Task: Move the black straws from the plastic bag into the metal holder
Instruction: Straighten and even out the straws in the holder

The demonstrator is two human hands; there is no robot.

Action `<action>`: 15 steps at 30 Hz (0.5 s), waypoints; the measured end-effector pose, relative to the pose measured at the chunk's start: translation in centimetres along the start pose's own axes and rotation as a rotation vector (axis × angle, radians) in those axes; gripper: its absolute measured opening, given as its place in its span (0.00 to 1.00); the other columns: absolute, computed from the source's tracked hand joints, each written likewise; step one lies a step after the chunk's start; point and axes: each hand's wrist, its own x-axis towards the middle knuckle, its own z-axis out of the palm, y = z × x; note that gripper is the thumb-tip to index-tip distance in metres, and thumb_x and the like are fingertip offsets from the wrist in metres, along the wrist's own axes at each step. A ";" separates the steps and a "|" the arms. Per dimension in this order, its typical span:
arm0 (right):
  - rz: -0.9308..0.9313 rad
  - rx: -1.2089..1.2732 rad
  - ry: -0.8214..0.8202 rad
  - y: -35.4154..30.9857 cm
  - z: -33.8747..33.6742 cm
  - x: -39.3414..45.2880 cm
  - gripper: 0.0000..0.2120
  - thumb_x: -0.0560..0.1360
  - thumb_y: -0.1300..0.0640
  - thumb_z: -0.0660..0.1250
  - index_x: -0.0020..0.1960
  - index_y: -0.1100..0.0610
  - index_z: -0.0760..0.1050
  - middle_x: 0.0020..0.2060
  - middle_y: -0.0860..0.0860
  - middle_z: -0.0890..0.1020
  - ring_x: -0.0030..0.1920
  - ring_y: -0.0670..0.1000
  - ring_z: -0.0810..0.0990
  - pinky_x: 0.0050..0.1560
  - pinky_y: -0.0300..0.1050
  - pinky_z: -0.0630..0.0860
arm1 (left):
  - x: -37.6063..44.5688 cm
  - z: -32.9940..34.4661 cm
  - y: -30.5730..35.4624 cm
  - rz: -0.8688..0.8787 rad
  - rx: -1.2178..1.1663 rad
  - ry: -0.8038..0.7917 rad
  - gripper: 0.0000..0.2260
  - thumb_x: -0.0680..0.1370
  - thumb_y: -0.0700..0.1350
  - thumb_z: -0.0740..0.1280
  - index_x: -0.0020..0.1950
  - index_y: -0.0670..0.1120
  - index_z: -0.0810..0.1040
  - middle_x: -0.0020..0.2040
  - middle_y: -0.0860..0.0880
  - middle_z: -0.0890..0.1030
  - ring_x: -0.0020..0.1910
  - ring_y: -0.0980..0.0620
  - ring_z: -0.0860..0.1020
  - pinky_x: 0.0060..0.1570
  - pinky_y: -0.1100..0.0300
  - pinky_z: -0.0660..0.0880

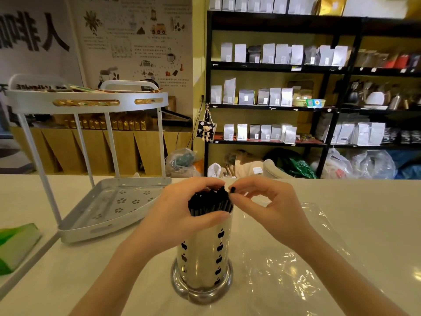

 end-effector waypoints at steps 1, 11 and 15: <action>-0.012 0.011 0.015 -0.4 -0.3 0.5 0.10 0.70 0.60 0.71 0.45 0.45 0.78 0.38 0.39 0.83 0.40 0.43 0.82 0.42 0.33 0.78 | 0.2 0.0 0.1 -0.007 -0.036 0.009 0.21 0.66 0.59 0.69 0.57 0.64 0.71 0.51 0.64 0.77 0.54 0.67 0.73 0.51 0.69 0.73; -0.186 0.270 0.336 -6.6 -6.2 7.4 0.08 0.77 0.65 0.60 0.47 0.54 0.73 0.33 0.43 0.84 0.38 0.45 0.83 0.39 0.37 0.80 | 1.9 0.0 2.4 0.070 -0.224 0.140 0.14 0.67 0.60 0.58 0.50 0.62 0.75 0.40 0.66 0.81 0.47 0.64 0.79 0.49 0.67 0.76; -0.105 0.450 0.480 -6.1 -7.3 7.5 0.07 0.78 0.65 0.59 0.47 0.56 0.73 0.33 0.46 0.85 0.38 0.45 0.83 0.39 0.36 0.79 | 2.1 -1.2 2.3 0.109 -0.396 0.321 0.09 0.69 0.49 0.63 0.47 0.53 0.78 0.39 0.56 0.84 0.39 0.58 0.82 0.42 0.67 0.78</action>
